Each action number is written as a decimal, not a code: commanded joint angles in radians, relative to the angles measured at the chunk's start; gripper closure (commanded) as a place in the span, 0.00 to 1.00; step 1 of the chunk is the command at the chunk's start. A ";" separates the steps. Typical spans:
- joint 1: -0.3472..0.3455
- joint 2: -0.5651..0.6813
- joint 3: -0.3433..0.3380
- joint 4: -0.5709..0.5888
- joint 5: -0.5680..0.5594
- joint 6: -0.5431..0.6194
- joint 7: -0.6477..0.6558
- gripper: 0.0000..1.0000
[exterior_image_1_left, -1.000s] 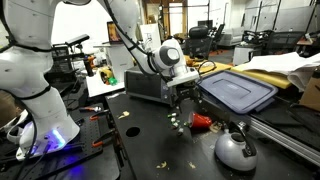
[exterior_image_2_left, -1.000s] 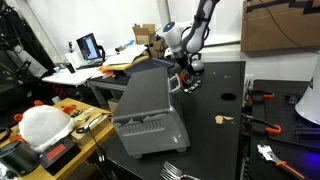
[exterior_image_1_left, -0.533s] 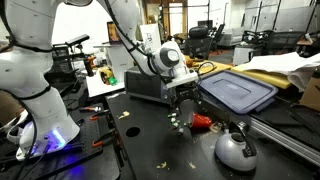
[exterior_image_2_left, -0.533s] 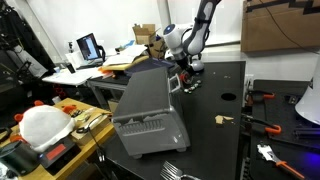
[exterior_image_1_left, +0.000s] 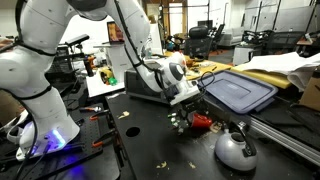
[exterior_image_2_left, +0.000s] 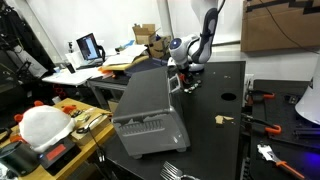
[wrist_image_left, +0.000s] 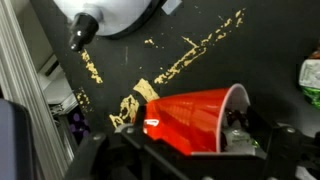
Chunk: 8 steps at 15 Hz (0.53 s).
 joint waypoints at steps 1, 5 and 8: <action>0.057 0.025 -0.074 0.042 -0.117 0.038 0.168 0.00; 0.070 -0.022 -0.074 0.000 -0.139 0.012 0.180 0.00; 0.065 -0.045 -0.057 -0.025 -0.111 -0.001 0.132 0.00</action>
